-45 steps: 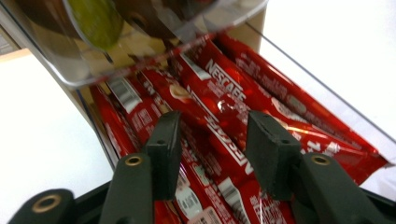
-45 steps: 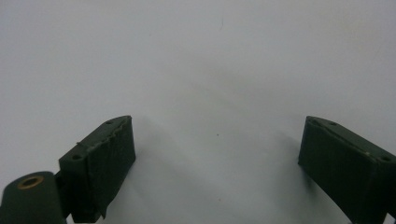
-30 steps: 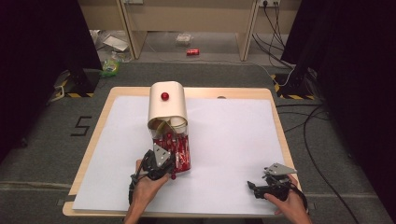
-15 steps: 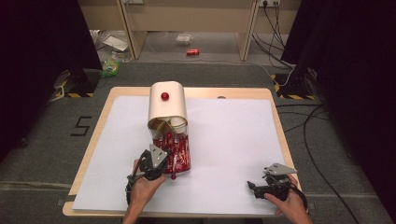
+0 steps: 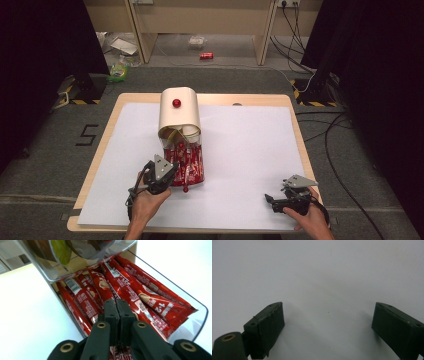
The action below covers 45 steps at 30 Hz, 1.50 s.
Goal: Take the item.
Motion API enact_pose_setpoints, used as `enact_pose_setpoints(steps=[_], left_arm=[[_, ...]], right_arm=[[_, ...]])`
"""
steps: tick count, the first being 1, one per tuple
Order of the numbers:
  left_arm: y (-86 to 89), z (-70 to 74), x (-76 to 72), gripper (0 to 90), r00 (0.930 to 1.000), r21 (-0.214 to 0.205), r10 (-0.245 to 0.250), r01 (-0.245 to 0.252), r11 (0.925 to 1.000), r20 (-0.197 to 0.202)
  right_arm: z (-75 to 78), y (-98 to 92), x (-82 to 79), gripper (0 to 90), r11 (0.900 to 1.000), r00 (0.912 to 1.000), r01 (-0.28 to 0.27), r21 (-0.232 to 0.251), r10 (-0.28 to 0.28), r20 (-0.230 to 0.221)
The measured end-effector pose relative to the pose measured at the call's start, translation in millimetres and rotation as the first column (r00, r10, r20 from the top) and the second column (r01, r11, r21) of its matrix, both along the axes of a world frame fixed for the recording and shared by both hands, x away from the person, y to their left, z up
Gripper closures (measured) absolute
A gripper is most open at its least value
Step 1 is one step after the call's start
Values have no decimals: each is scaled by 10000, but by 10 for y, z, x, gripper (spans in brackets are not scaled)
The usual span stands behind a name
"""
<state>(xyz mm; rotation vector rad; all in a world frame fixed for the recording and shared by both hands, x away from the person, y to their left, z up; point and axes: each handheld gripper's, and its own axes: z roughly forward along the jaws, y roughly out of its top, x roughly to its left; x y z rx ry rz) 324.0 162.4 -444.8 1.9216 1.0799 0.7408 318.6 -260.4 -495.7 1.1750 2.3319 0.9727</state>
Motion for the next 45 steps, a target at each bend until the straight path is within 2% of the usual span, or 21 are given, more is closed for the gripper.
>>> enact_pose_setpoints(steps=[9, 16, 22, 32, 41, 45], left_arm=[[75, 13, -143, 875, 9996, -60, -299, 299, 9995, 20], [121, 113, -243, 876, 9982, -329, -585, 587, 9977, 96], [116, 144, -308, 875, 9975, -326, -699, 701, 9970, 76], [212, 166, -441, 875, 9973, -346, -731, 732, 9967, 53], [363, 226, -600, 875, 9985, -480, -452, 466, 9978, 302], [413, 228, -611, 874, 9990, -458, -381, 390, 9982, 213]], right_arm=[[0, 0, 0, 112, 10000, 10000, 0, -2, 0, -2], [-1, -1, 1, 112, 10000, 10000, -4, -1, 4, 3], [0, 0, 0, 113, 10000, 10000, -2, 1, 2, 0], [0, 0, -1, 113, 10000, 10000, -4, -4, 4, 5], [0, 1, -1, 113, 10000, 10000, -7, -10, 7, 7], [0, 1, -1, 113, 10000, 10000, -1, -3, 1, 0]])
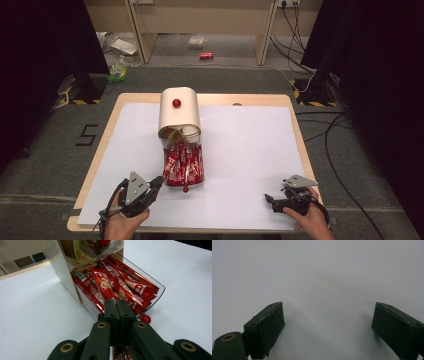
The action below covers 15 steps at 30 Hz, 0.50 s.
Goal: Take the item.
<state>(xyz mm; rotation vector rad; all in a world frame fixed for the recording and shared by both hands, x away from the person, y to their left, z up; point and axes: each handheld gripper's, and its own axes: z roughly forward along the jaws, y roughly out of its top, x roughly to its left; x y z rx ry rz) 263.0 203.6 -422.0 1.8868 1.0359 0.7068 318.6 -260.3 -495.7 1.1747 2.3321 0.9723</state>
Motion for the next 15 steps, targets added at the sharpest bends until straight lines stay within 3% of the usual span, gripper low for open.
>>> enact_pose_setpoints(steps=[15], left_arm=[[253, 107, -40, 873, 9982, 30, 579, -580, 9983, 174]], right_arm=[[0, -1, 2, 112, 10000, 10000, -8, -4, 8, 7]])
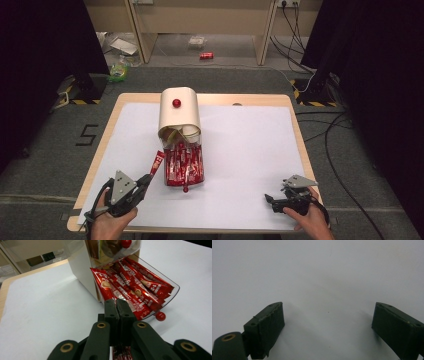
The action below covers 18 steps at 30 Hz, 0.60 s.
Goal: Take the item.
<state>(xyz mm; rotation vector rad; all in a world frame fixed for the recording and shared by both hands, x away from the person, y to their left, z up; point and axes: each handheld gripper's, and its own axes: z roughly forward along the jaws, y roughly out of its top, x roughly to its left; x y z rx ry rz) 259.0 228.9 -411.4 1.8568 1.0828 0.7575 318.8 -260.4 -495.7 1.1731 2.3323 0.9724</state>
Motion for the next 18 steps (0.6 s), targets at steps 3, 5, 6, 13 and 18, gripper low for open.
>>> enact_pose_setpoints(steps=[3, 5, 6, 13, 18], left_arm=[[18, -16, 19, 873, 10000, -3, 96, -96, 10000, -18], [25, -24, 26, 872, 9999, 32, 129, -129, 9999, -42], [33, -26, 33, 873, 9999, 13, 158, -158, 9999, -41], [129, -39, 76, 873, 9986, -51, 523, -523, 9986, 0], [209, -71, 121, 873, 9968, -133, 795, -795, 9967, -36]], right_arm=[[0, 1, -1, 112, 10000, 10000, 7, 7, -7, -11], [0, 0, 0, 112, 10000, 10000, 0, 1, 0, -2], [0, 0, 0, 112, 10000, 10000, -1, 3, 1, -2], [-1, -1, 1, 112, 10000, 10000, -4, -4, 4, 6], [0, 0, 1, 112, 10000, 10000, 3, -3, -3, -1]])
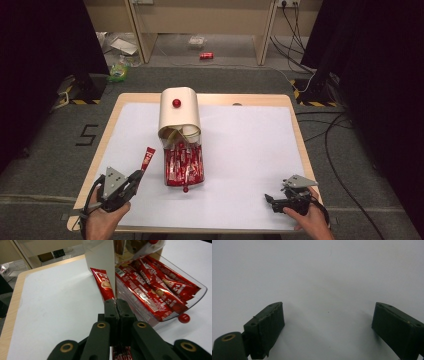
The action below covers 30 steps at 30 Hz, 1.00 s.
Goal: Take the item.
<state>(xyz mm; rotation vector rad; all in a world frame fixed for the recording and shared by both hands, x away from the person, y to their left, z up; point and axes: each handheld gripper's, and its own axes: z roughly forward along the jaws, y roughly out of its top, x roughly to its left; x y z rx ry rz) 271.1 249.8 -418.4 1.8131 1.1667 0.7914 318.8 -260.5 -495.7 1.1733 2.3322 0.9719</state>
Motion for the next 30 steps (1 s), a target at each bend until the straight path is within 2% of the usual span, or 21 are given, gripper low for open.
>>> enact_pose_setpoints(steps=[22, 30], left_arm=[[113, -90, 298, 871, 9981, -286, 620, -620, 9977, -19], [156, -115, 407, 870, 9957, -199, 925, -924, 9955, 22]], right_arm=[[0, 1, -2, 112, 10000, 10000, 5, 10, -5, -12], [0, 0, 0, 112, 10000, 10000, -1, -2, 1, -1]])
